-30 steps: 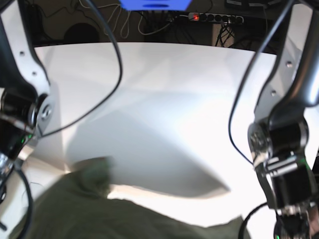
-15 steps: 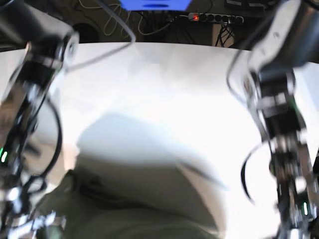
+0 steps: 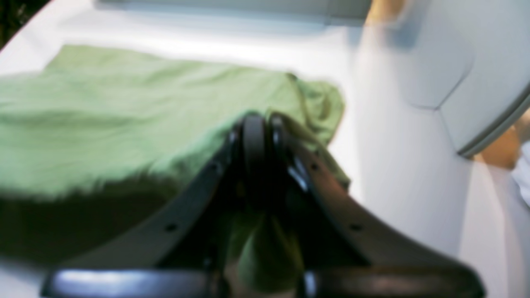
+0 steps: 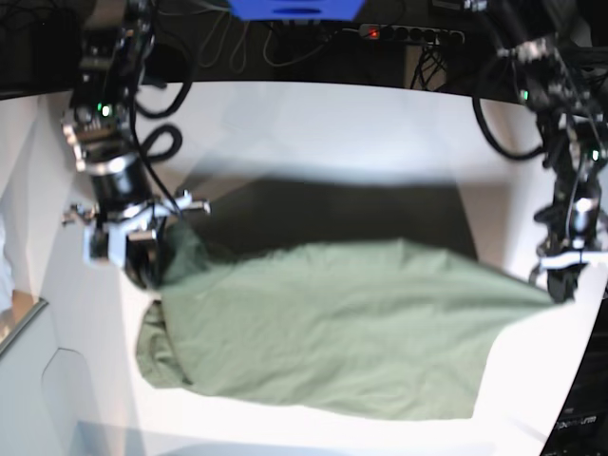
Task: Layout the t-shirt on the table in an organized manner, then fold the t-shirt properly
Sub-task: 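Lay the shirt flat on the table and open both grippers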
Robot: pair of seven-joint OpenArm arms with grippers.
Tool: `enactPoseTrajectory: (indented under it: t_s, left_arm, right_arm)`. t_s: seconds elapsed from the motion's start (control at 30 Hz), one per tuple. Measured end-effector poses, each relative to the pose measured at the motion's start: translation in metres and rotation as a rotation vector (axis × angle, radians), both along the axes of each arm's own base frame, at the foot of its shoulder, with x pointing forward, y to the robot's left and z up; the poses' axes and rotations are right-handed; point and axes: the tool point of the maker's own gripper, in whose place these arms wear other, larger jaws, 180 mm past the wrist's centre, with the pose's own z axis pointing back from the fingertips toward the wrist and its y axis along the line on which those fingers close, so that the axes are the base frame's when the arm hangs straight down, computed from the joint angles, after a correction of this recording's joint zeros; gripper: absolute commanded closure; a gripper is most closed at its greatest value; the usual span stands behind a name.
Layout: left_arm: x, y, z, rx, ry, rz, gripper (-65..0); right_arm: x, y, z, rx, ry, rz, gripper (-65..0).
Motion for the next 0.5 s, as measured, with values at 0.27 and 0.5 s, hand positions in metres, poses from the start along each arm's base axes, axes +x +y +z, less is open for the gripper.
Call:
enactPoseTrajectory:
  t_s: [0.27,0.5]
  left_arm:
    - [-0.052,0.031,-0.042,-0.078,0.109,0.035,-0.2]
    - [-0.076,0.034,-0.059,-0.078,0.17,0.041,-0.2]
  right_arm:
    - [-0.066,0.011,-0.033,0.004,0.114,0.027,0.0]
    - [-0.109,0.014,-0.032,0.024,0.066,0.036,0.0]
